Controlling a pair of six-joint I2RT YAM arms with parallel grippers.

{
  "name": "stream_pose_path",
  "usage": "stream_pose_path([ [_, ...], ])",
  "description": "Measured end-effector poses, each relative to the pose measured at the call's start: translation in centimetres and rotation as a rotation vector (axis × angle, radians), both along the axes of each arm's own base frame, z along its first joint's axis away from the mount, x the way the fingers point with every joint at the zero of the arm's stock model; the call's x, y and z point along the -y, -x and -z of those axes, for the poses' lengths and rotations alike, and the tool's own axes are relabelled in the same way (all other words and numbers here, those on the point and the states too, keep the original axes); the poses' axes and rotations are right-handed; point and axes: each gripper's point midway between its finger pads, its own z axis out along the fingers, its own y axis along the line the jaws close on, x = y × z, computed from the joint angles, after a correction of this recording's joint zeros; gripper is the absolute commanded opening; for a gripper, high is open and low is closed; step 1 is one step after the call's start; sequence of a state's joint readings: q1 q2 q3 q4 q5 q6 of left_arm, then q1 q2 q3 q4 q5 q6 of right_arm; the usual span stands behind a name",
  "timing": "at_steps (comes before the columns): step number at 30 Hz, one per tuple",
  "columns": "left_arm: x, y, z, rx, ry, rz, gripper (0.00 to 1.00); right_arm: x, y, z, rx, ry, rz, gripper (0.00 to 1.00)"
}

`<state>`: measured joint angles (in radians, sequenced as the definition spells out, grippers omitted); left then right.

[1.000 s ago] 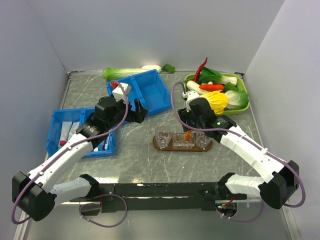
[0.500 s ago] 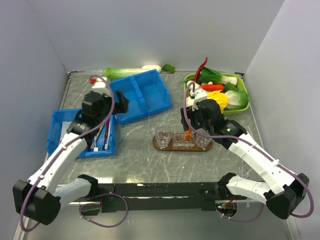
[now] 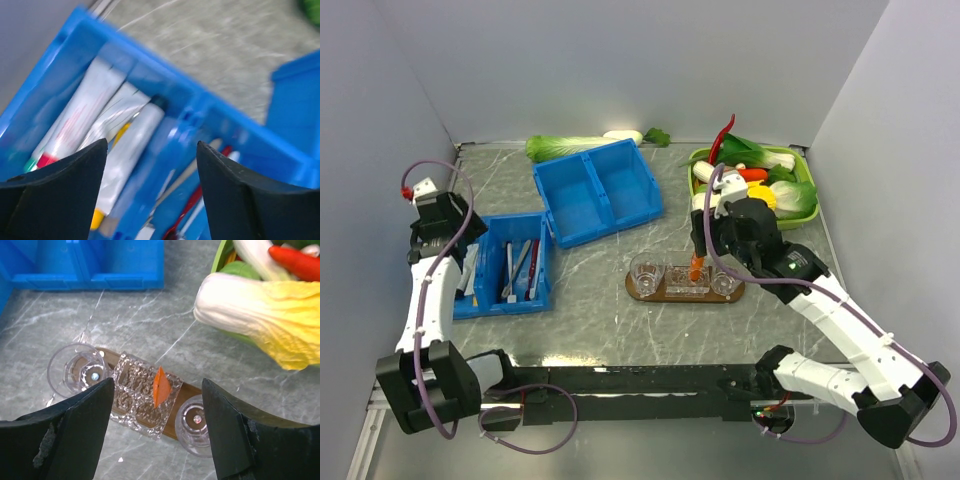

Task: Prepare toiletry sets of a toothbrush and toothpaste on the tray

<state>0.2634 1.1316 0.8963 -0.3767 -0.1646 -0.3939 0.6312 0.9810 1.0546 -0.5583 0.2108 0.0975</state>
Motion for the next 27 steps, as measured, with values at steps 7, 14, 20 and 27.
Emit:
stream_pose_path([
  [7,-2.3,1.9,2.2,-0.099,-0.009,-0.118,0.60,0.1,-0.2,-3.3,0.058,-0.030,0.006,0.76],
  [14,-4.4,3.1,6.8,-0.260,0.037,-0.200,0.48,0.5,0.3,-4.3,0.072,-0.041,0.006,0.75],
  [20,-5.2,3.5,7.4,-0.275,0.060,-0.227,0.43,1.0,1.0,-4.8,0.082,-0.049,0.008,0.75],
  [27,-4.9,3.4,10.6,-0.378,0.104,-0.210,0.41,1.6,1.8,-5.8,0.106,-0.074,0.013,0.74],
])
